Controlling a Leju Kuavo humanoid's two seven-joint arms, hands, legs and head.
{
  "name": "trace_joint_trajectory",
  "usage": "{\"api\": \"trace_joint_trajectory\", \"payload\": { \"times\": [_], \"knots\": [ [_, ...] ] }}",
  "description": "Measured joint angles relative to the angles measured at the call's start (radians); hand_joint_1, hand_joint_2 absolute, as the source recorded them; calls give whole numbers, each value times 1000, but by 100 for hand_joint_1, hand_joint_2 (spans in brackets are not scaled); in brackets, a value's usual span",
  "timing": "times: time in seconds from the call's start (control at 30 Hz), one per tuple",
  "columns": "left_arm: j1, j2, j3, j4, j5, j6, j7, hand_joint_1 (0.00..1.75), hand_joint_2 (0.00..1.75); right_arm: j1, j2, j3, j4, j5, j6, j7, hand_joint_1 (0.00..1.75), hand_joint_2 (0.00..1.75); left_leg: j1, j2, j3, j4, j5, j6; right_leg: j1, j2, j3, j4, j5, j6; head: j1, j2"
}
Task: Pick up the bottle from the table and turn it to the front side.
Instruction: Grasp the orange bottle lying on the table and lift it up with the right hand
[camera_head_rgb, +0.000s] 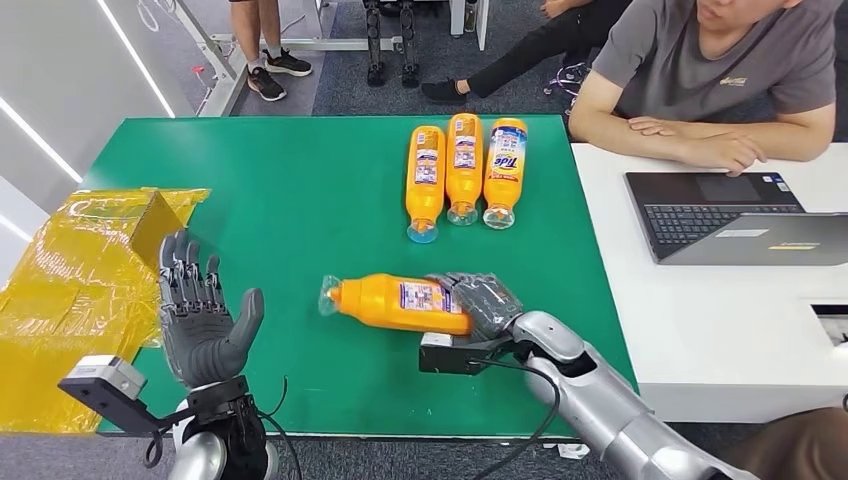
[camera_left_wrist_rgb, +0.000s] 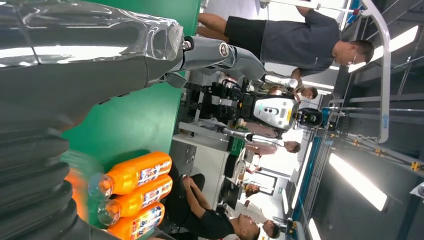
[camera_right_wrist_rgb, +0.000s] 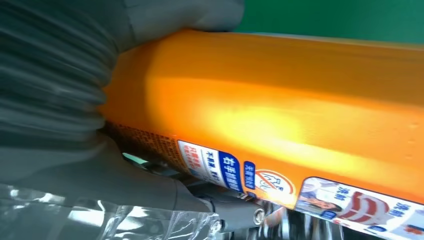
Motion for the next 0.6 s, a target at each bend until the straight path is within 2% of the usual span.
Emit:
{"api": "trace_joint_trajectory", "payload": {
  "times": [0.13, 0.33, 0.43, 0.6],
  "knots": [
    [21, -8, 0, -21, -2, 2, -6, 0, 175, 97, 60, -110, -126, -134, -186, -91, 175, 175, 0, -2, -1, -1, 0, 0, 0, -2, 0, 0, -2, -1, 0, 0],
    [24, -19, 0, -25, 2, -4, -4, 0, 175, 248, 109, -195, -275, -332, -370, -209, 175, 175, 0, -2, -1, -1, -1, -1, 0, -2, 0, -1, -2, -1, 0, 0],
    [24, -22, 0, -25, 7, -4, -4, 0, 175, 291, 121, -208, -314, -408, -406, -234, 175, 175, 0, -2, -1, -1, -1, -1, 0, -2, 0, -1, -2, 0, 0, 0],
    [19, -21, -11, -25, 36, -18, -3, 0, 175, 311, 125, -210, -327, -476, -409, -255, 175, 175, 0, -2, -1, -1, -1, -1, 0, -2, 0, -1, -2, -1, 0, 0]
  ]
}}
